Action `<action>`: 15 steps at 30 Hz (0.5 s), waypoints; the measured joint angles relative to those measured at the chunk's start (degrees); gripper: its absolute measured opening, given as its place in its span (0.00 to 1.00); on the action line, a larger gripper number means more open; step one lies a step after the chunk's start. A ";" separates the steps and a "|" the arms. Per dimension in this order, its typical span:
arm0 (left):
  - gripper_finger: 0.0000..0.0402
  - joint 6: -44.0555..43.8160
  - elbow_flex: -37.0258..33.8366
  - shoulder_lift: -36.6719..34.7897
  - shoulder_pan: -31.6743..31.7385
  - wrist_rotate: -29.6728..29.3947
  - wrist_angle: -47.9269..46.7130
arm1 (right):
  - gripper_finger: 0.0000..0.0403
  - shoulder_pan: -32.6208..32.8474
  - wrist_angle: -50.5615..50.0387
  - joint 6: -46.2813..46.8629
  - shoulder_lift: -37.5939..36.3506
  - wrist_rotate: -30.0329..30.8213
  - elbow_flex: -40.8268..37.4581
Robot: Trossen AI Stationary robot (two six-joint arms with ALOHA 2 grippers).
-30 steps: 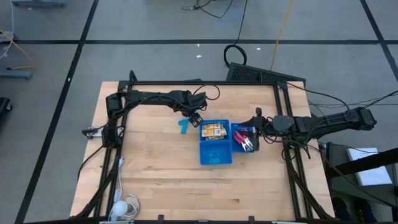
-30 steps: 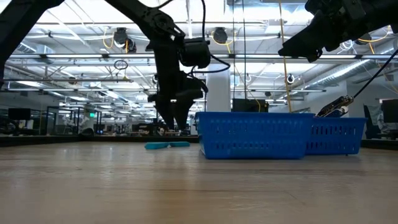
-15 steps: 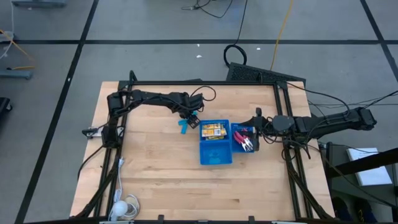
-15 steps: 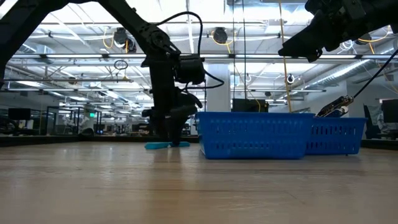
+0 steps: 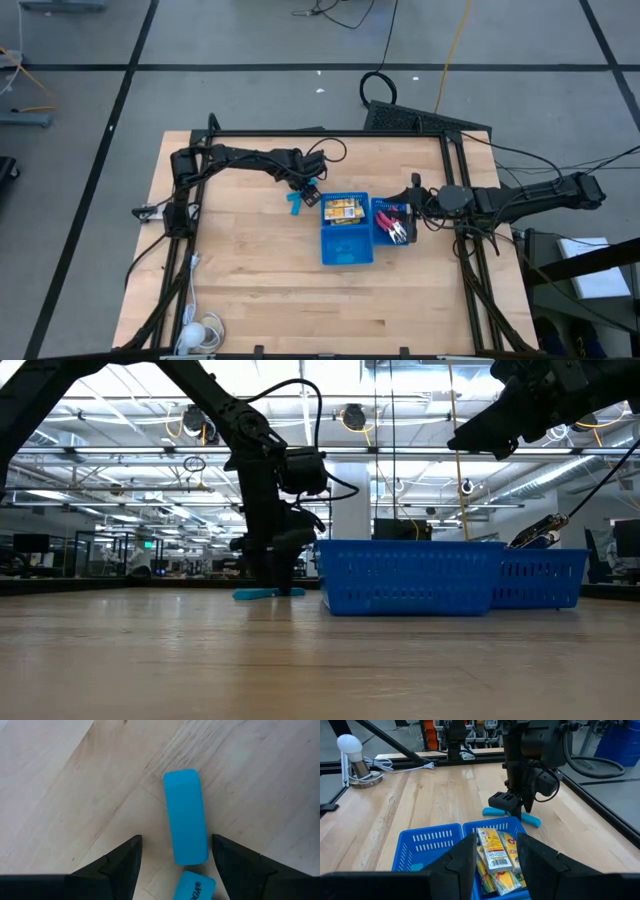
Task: Pick & Place School Supplies
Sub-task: Put the top blue eraser into the bottom horizontal blue bin
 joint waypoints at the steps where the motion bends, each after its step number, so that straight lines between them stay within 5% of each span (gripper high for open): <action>1: 0.61 0.06 -0.04 0.00 0.00 0.25 -0.05 | 0.33 0.00 0.00 0.00 0.00 0.00 0.00; 5: 0.58 0.11 -0.06 0.04 0.00 0.57 -0.23 | 0.33 0.00 0.01 0.00 0.00 0.00 0.00; 15: 0.31 -0.02 -0.10 0.15 -0.02 -1.86 0.40 | 0.33 0.00 0.00 0.00 0.00 0.00 0.00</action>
